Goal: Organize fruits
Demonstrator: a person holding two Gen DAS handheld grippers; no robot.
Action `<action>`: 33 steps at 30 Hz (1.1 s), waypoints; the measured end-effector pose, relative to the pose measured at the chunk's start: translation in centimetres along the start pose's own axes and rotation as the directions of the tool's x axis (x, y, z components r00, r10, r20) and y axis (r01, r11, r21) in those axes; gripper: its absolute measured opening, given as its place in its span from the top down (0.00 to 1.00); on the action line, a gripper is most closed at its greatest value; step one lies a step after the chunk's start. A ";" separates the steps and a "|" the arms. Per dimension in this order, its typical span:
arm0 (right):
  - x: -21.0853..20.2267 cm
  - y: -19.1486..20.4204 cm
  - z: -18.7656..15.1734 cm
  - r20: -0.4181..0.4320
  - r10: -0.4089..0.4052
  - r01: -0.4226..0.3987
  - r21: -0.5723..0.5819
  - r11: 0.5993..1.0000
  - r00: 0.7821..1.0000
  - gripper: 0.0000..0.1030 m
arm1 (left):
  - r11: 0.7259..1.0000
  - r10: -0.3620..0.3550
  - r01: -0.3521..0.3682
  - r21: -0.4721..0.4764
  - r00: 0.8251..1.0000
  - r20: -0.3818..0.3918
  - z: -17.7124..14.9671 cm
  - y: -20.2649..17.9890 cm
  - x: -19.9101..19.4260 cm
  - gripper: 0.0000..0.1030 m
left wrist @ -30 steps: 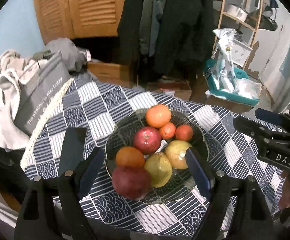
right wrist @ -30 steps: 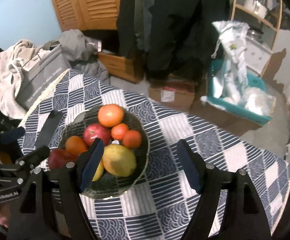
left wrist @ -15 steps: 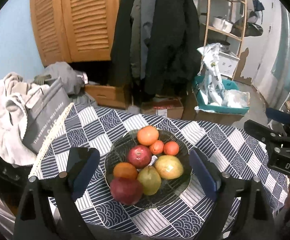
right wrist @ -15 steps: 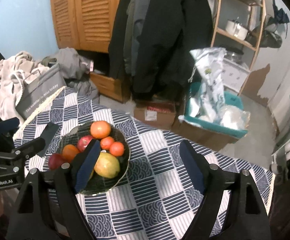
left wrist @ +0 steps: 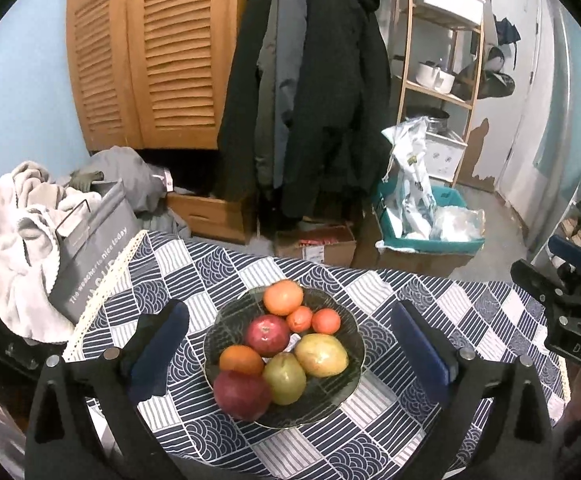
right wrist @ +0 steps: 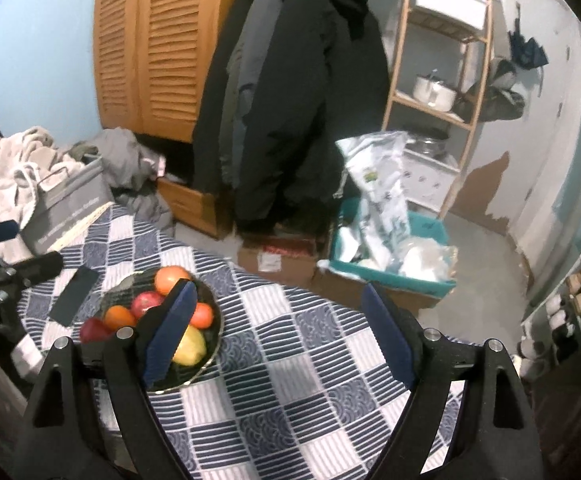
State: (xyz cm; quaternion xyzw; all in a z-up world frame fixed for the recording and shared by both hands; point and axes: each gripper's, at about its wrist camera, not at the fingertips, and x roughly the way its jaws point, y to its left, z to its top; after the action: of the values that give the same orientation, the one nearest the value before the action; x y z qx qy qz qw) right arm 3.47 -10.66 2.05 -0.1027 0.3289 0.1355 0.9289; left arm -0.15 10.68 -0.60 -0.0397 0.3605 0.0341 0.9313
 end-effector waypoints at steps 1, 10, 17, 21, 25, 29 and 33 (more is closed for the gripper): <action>-0.3 -0.2 -0.1 0.010 -0.001 0.001 0.003 1.000 1.000 0.18 | 1.000 0.000 0.000 0.001 1.000 0.006 0.1 -0.1 -0.2 0.01; -1.4 -2.0 -0.5 0.034 -0.019 0.018 0.036 0.999 0.999 0.18 | 1.000 -0.013 0.012 0.018 0.998 0.068 0.8 -1.1 -1.9 0.01; -1.6 -2.8 -0.8 0.033 -0.031 0.029 0.053 0.998 0.999 0.18 | 0.999 -0.013 0.009 0.041 0.997 0.080 0.8 -1.9 -2.0 0.01; -1.5 -3.0 -0.9 0.027 -0.032 0.031 0.056 0.998 0.999 0.18 | 0.999 -0.009 0.006 0.042 0.997 0.078 0.8 -2.0 -1.8 0.01; -1.3 -3.1 -0.9 0.018 -0.030 0.028 0.054 0.998 0.999 0.18 | 0.999 -0.013 0.009 0.042 0.997 0.082 0.8 -2.1 -1.7 0.01; -1.3 -3.1 -0.9 0.017 -0.030 0.029 0.052 0.998 0.999 0.18 | 0.999 -0.007 0.003 0.045 0.997 0.077 0.7 -2.2 -1.6 0.01; -1.3 -3.1 -0.9 0.016 -0.032 0.031 0.054 0.998 0.999 0.18 | 0.999 -0.008 0.005 0.046 0.997 0.074 0.7 -2.2 -1.6 0.01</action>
State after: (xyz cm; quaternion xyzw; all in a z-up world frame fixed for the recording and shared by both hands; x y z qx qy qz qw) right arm 2.96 -14.05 2.48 -0.0818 0.3228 0.1131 0.9361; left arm -0.70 8.49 1.07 -0.0181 0.3261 0.0243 0.9449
